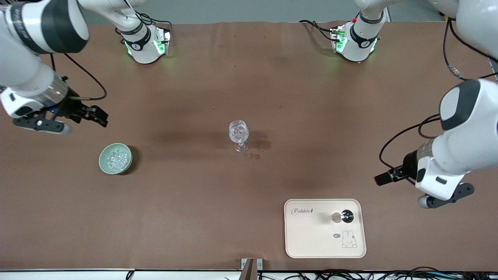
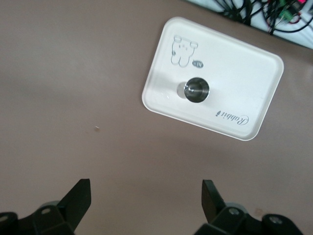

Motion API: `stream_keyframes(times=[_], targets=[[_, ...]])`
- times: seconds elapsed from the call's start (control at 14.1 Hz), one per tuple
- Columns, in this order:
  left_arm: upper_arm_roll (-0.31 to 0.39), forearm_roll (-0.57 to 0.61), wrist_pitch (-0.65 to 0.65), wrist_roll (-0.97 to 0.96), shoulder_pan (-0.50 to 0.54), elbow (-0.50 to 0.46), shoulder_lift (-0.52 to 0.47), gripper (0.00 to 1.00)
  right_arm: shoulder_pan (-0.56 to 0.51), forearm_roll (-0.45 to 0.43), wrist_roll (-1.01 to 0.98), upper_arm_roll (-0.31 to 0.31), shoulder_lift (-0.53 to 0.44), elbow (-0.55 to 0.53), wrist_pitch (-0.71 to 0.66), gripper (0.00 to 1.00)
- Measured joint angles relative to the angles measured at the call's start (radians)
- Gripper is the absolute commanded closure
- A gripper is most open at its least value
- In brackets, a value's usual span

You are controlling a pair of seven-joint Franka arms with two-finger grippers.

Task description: Pour wine and add ice with both arms

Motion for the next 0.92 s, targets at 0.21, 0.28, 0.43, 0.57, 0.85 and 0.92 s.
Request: stream_keyframes(times=[0.21, 0.28, 0.43, 0.57, 0.85, 0.92], targets=[[0.0, 0.007, -0.026, 0.091, 0.002, -0.001, -0.083, 0.0, -0.054, 0.0, -0.055, 0.001, -0.044, 0.006, -0.062, 0.06], [0.0, 0.005, -0.031, 0.119, 0.002, -0.002, -0.106, 0.0, -0.063, 0.0, -0.058, 0.001, -0.053, 0.019, -0.089, 0.05], [0.038, -0.05, -0.063, 0.175, -0.012, -0.007, -0.158, 0.0, -0.071, 0.001, -0.059, 0.001, -0.057, 0.077, -0.137, 0.03], [0.207, -0.191, -0.109, 0.267, -0.093, -0.037, -0.24, 0.0, -0.072, 0.001, -0.059, 0.002, -0.057, 0.142, -0.179, 0.03], [0.523, -0.373, -0.128, 0.391, -0.252, -0.22, -0.447, 0.0, -0.073, 0.002, -0.128, 0.006, -0.053, 0.194, -0.24, 0.0], [0.564, -0.38, -0.129, 0.395, -0.281, -0.275, -0.497, 0.0, -0.072, 0.002, -0.15, 0.007, -0.05, 0.194, -0.255, 0.0]])
